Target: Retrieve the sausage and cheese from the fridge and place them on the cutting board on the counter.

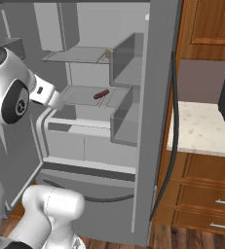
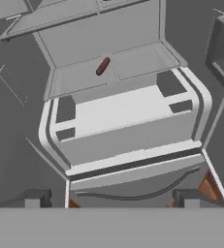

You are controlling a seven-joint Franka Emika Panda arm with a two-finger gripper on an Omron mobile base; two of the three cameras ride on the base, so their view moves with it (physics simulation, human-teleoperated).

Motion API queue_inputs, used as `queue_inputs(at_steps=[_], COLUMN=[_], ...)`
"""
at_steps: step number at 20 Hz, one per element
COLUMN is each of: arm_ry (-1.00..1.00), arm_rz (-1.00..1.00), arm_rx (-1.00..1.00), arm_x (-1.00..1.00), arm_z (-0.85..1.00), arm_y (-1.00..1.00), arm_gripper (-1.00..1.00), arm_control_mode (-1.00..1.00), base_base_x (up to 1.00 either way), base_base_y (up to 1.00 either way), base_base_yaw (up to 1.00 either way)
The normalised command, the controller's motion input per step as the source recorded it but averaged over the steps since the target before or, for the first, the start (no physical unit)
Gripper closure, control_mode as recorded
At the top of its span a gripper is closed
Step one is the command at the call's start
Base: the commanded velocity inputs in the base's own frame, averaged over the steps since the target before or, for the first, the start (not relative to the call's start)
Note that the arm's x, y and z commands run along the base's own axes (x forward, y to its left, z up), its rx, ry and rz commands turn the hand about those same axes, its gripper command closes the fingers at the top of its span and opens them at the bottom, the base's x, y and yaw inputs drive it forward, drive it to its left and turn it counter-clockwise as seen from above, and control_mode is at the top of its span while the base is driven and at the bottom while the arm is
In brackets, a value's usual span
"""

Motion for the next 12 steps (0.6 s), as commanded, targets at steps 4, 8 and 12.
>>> queue_inputs(at_steps=[4, 8, 12], arm_ry=[0.0, 0.01, 0.03], arm_rz=[0.05, 0.04, 0.04], arm_rx=[-0.19, -0.13, -0.08], arm_x=[-0.12, -0.05, 0.0], arm_z=[0.1, 0.04, 0.07], arm_y=[-0.23, -0.2, -0.04], arm_gripper=[-1.0, -1.0, -1.0], arm_control_mode=[-1.0, -1.0, -1.0], base_base_x=[0.0, 0.0, 0.0], base_base_y=[0.0, 0.0, 0.0], base_base_yaw=[0.0, 0.0, 0.0])
